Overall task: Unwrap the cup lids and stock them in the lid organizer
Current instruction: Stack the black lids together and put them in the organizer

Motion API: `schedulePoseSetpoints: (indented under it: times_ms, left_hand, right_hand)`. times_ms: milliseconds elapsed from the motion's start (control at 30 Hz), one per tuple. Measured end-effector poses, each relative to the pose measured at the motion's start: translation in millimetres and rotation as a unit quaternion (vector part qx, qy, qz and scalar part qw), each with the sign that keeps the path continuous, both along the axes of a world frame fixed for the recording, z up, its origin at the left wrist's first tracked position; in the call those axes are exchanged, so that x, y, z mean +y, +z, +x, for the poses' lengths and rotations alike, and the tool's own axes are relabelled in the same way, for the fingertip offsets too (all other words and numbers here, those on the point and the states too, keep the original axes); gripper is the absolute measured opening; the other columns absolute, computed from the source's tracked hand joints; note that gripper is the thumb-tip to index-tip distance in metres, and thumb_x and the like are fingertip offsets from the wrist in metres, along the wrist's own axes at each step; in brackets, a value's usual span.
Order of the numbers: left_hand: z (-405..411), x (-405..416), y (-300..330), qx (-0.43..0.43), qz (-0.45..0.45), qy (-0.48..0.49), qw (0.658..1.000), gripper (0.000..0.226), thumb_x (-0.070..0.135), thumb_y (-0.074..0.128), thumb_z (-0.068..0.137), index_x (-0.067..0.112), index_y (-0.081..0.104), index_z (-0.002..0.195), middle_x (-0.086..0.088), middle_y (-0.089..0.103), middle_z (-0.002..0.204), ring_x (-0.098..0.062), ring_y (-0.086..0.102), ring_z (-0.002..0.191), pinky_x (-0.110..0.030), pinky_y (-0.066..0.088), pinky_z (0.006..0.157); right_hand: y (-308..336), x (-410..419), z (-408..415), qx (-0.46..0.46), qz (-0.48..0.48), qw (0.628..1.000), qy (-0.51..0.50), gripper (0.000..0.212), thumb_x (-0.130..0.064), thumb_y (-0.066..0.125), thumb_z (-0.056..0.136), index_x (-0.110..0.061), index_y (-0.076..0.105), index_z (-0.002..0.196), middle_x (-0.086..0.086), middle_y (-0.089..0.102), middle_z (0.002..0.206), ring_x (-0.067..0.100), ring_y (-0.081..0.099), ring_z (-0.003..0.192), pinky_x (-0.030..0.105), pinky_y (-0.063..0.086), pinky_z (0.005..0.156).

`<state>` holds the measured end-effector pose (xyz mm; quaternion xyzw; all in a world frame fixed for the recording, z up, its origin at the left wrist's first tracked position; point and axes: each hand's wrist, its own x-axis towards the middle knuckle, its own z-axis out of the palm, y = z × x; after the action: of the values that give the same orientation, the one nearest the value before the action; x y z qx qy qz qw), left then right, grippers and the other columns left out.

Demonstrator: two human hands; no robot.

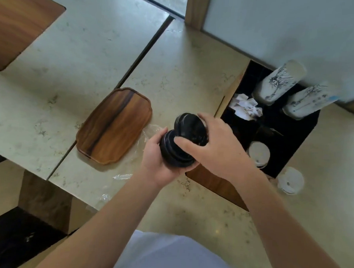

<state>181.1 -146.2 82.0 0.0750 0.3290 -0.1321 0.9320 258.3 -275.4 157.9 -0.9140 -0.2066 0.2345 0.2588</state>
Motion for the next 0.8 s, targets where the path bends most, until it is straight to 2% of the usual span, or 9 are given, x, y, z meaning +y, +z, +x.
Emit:
schedulePoseSetpoints:
  times_ms: [100,200,400,500,600,733,800]
  left_hand:
    - [-17.6,-15.1,13.3,-0.007,0.010,-0.023,1.000,0.052,0.046,0.055,0.095,0.009,0.069,0.129,-0.020,0.073,0.119,-0.039,0.073,0.104,-0.047,0.060,0.080]
    - [-33.9,-29.3,21.4,-0.013,0.025,-0.028,0.999,0.051,0.045,0.056,0.093,0.005,0.074,0.119,-0.019,0.073,0.117,-0.037,0.073,0.104,-0.046,0.060,0.084]
    - [-58.3,-51.2,36.9,-0.021,0.065,-0.056,0.996,0.045,0.044,0.060,0.089,0.006,0.078,0.104,-0.014,0.075,0.106,-0.032,0.075,0.094,-0.041,0.061,0.081]
    - [-69.6,-61.4,43.1,-0.026,0.083,-0.078,0.993,0.048,0.048,0.057,0.091,0.008,0.076,0.111,-0.013,0.074,0.107,-0.030,0.074,0.096,-0.039,0.061,0.082]
    - [-79.3,-69.1,47.3,-0.023,0.081,-0.106,0.991,0.057,0.057,0.049,0.096,0.013,0.069,0.125,-0.012,0.071,0.117,-0.030,0.071,0.104,-0.042,0.057,0.091]
    - [-88.2,-74.3,49.5,-0.011,0.096,-0.168,0.981,0.068,0.065,0.042,0.098,0.008,0.078,0.110,-0.016,0.076,0.104,-0.034,0.075,0.090,-0.044,0.062,0.072]
    - [-89.8,-78.2,53.4,-0.007,0.112,-0.193,0.975,0.070,0.066,0.042,0.097,0.008,0.080,0.106,-0.016,0.076,0.099,-0.032,0.076,0.086,-0.042,0.062,0.067]
  right_hand:
    - [9.4,-19.2,-47.2,-0.061,-0.042,0.997,-0.005,0.093,-0.089,0.053,0.068,-0.036,0.038,0.144,-0.009,0.055,0.117,0.014,0.046,0.111,0.034,0.047,0.086]
    - [13.8,-33.9,-70.9,-0.117,-0.091,0.989,0.001,0.091,-0.093,0.043,0.070,-0.033,0.044,0.138,-0.006,0.054,0.106,0.017,0.047,0.101,0.033,0.046,0.081]
    - [21.1,-50.8,-107.1,-0.178,-0.104,0.978,-0.013,0.092,-0.096,0.033,0.070,-0.029,0.052,0.130,-0.003,0.053,0.102,0.018,0.045,0.096,0.035,0.049,0.081]
    - [23.5,-56.0,-122.4,-0.199,-0.088,0.976,-0.028,0.090,-0.095,0.036,0.070,-0.025,0.055,0.123,-0.005,0.049,0.108,0.016,0.043,0.103,0.034,0.048,0.088]
    - [23.0,-64.1,-131.3,-0.162,-0.071,0.984,-0.031,0.084,-0.092,0.042,0.072,-0.024,0.050,0.119,-0.008,0.046,0.109,0.014,0.041,0.105,0.034,0.048,0.091]
    - [22.0,-79.5,-138.9,-0.127,-0.084,0.988,-0.014,0.085,-0.094,0.035,0.074,-0.023,0.047,0.120,-0.006,0.049,0.113,0.016,0.044,0.109,0.037,0.047,0.092]
    - [22.2,-85.8,-143.8,-0.123,-0.072,0.990,0.005,0.092,-0.093,0.031,0.077,-0.023,0.043,0.135,-0.006,0.050,0.126,0.018,0.044,0.119,0.039,0.045,0.097]
